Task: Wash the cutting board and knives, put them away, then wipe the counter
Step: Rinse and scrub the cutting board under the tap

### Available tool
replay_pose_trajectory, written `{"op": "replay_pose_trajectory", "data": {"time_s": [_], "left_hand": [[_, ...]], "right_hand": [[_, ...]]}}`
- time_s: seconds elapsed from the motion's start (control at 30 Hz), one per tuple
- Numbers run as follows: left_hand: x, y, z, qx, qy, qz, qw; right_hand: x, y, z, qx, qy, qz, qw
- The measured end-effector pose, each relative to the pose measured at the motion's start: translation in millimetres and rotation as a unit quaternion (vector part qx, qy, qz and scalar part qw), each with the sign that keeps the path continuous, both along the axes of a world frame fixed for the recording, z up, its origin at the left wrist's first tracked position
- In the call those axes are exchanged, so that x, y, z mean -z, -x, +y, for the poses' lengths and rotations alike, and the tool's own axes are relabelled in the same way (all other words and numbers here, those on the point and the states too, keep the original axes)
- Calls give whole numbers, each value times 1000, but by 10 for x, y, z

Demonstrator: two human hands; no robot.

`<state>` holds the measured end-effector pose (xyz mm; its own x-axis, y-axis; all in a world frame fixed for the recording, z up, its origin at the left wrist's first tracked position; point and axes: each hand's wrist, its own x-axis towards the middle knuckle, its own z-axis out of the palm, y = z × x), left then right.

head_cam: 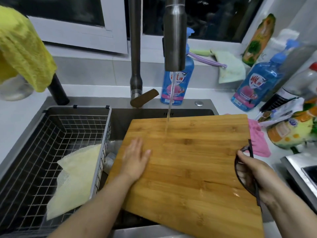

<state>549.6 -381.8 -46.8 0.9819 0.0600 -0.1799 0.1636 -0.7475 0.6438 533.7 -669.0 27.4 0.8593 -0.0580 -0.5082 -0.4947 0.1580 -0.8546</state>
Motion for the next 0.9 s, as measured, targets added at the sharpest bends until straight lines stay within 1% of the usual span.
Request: {"op": "replay_pose_trajectory", "data": {"time_s": [0.03,0.07,0.1,0.17,0.27,0.33,0.37,0.47,0.5,0.57,0.67,0.73,0.8,0.83,0.9], "left_hand": [[31,-49,85,-43,-9,31,999],[51,-85,123,-61,-26,54,996],[55,-111,92,-58,-37,65,996],[-13,-156,-140,-4,-24,34,999],[-183,-213,-544,126,-26,-37,991],[-188,-298,-546,153,-42,-32,987],[-160,-327,-473,137,-41,-14,990],[-15,-274,-235,21,-23,47,998],[9,-211,-225,10,-29,58,998],[0,-65,-333,50,-25,46,997],[-93,117,-579,143,0,-11,990],[-87,149,-611,169,7,-32,985],[26,143,-477,151,8,-29,988],[104,143,-357,108,17,-10,994],[236,162,-139,2,27,59,998]], "right_hand": [[-11,18,-2,3,9,5,1000],[5,31,-17,3,9,5,1000],[26,41,-27,5,-1,3,1000],[55,39,-20,3,-10,11,1000],[49,40,0,-4,-6,11,1000],[41,24,18,4,-18,10,1000],[53,8,23,5,-30,10,1000],[63,-17,86,5,-25,9,1000],[70,-26,103,1,-23,9,1000],[66,-50,139,-2,-13,10,1000],[58,-72,186,0,-6,5,1000],[40,-64,212,1,-2,-1,1000],[16,-50,226,5,-3,-6,1000],[1,-43,234,9,-4,-9,1000],[-9,-28,242,19,1,-14,1000]]}}
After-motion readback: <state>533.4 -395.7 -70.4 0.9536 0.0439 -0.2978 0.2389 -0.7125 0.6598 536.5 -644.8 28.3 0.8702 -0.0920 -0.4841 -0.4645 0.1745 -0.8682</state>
